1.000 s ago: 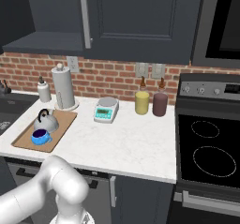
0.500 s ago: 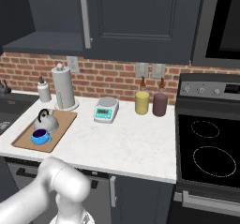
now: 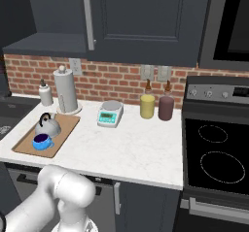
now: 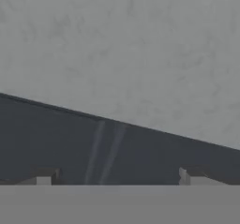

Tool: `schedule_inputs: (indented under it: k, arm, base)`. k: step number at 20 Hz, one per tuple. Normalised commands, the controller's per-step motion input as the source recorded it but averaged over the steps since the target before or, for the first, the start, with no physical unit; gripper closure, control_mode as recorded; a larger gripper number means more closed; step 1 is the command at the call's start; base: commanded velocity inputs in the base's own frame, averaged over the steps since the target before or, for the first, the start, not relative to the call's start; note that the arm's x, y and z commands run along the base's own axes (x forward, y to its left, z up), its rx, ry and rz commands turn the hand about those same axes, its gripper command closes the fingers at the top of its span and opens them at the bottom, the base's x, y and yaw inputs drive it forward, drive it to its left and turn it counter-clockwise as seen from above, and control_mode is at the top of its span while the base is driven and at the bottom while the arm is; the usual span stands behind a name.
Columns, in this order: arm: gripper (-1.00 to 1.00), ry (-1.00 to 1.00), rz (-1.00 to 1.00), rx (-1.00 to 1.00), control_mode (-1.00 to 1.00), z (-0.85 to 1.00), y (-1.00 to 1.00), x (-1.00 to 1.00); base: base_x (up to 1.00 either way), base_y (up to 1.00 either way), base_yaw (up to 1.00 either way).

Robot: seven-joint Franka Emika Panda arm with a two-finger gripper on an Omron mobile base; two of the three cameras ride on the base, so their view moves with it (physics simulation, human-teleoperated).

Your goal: Pick the kettle from the counter and place it on the tray. Then pick the mug from the cabinet and place it on the tray. Then close the cabinet doors.

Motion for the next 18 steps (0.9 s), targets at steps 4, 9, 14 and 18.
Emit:
schedule_inputs:
  k: [4,9,14,18]
  arm:
    - [-1.0,0.04,0.14,0.08,-1.0,0.19,-0.61,0.67]
    - [-1.0,0.0,0.21,0.11,-1.0,0.15,-0.39,0.93]
    - [-1.0,0.0,0.23,0.12,-1.0,0.02,-0.34,0.99]
    - [-1.0,0.0,0.22,0.11,-1.0,0.0,-0.33,0.95]
  base:
    - [0.0,0.0,0.0]
    - [0.0,0.0,0.0]
    - [0.0,0.0,0.0]
    - [0.0,0.0,0.0]
